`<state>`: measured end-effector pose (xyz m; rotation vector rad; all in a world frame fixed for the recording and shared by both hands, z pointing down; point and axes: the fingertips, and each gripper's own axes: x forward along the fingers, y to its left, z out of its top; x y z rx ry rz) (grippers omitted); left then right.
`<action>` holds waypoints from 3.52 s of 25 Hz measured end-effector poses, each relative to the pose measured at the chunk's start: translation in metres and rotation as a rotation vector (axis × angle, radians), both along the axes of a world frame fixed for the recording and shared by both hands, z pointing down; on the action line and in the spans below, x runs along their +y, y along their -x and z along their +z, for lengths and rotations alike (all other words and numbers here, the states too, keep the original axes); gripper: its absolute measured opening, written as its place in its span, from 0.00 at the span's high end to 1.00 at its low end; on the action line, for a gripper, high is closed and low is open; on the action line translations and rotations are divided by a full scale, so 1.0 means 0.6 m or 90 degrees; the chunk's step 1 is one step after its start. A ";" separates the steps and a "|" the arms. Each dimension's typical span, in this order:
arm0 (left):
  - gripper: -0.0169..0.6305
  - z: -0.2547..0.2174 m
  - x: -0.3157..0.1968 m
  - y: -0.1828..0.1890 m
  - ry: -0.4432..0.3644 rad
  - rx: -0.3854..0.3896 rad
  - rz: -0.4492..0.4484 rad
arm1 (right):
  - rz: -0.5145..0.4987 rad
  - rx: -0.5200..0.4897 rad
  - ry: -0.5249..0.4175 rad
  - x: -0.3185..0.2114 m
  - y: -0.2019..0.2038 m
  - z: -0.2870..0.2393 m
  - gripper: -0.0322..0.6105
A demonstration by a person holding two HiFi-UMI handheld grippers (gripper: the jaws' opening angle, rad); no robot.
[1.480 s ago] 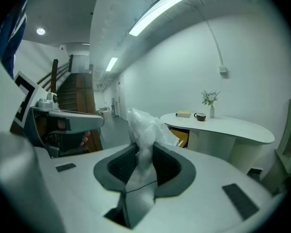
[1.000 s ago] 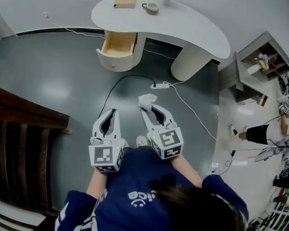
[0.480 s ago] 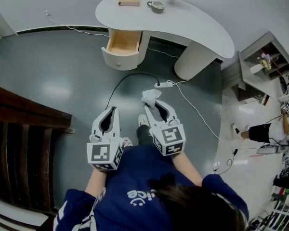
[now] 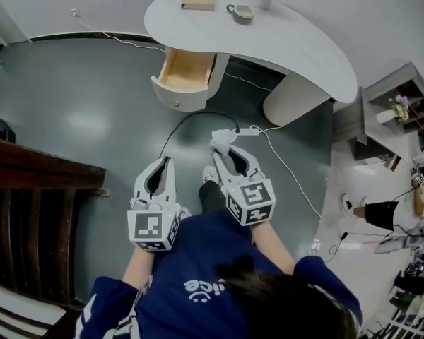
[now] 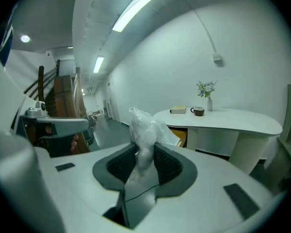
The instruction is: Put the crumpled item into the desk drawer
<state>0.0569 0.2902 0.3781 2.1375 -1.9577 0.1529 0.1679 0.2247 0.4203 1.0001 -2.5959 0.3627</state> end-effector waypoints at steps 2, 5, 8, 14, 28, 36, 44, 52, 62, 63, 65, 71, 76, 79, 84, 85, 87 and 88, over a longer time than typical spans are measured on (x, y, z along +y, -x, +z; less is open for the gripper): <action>0.95 -0.003 -0.031 0.004 0.002 -0.003 -0.009 | -0.012 0.021 -0.007 -0.037 0.003 0.004 0.76; 0.95 -0.006 -0.085 0.011 0.002 -0.010 -0.021 | -0.028 0.029 -0.005 -0.092 0.010 0.007 0.76; 0.95 -0.007 -0.136 0.019 0.002 -0.018 -0.037 | -0.046 0.026 -0.002 -0.142 0.021 0.011 0.76; 0.95 -0.002 -0.221 0.011 0.017 -0.022 -0.064 | -0.105 0.016 -0.015 -0.227 0.032 0.001 0.76; 0.95 0.023 -0.335 0.009 0.049 0.011 -0.109 | -0.203 0.030 -0.015 -0.326 0.047 0.013 0.76; 0.95 0.052 -0.365 0.021 0.071 0.018 -0.095 | -0.202 0.060 -0.027 -0.356 0.053 0.028 0.76; 0.95 0.076 -0.426 0.068 0.090 0.009 -0.071 | -0.169 0.072 -0.021 -0.417 0.082 0.036 0.76; 0.95 0.090 -0.514 0.138 0.093 0.015 -0.039 | -0.144 0.093 -0.010 -0.486 0.143 0.041 0.76; 0.95 0.108 -0.610 0.233 0.103 0.029 -0.004 | -0.131 0.163 0.021 -0.562 0.214 0.066 0.76; 0.95 0.110 -0.616 0.241 0.102 0.029 0.002 | -0.128 0.165 0.023 -0.566 0.220 0.068 0.76; 0.95 0.112 -0.629 0.254 0.100 0.027 0.016 | -0.119 0.171 0.024 -0.573 0.231 0.070 0.76; 0.95 0.115 -0.648 0.280 0.098 0.029 0.025 | -0.115 0.180 0.034 -0.581 0.252 0.076 0.76; 0.95 0.119 -0.650 0.288 0.104 0.033 0.023 | -0.128 0.189 0.033 -0.586 0.266 0.076 0.76; 0.95 0.117 -0.653 0.291 0.105 0.031 0.008 | -0.155 0.199 0.032 -0.589 0.273 0.079 0.76; 0.95 0.099 -0.657 0.303 0.099 0.029 -0.025 | -0.217 0.218 0.038 -0.595 0.293 0.090 0.76; 0.95 0.096 -0.655 0.307 0.098 0.031 -0.035 | -0.233 0.224 0.040 -0.594 0.298 0.094 0.76; 0.95 0.091 -0.648 0.315 0.097 0.032 -0.057 | -0.264 0.238 0.042 -0.590 0.309 0.105 0.76; 0.95 0.088 -0.644 0.320 0.096 0.029 -0.070 | -0.280 0.243 0.043 -0.589 0.314 0.113 0.76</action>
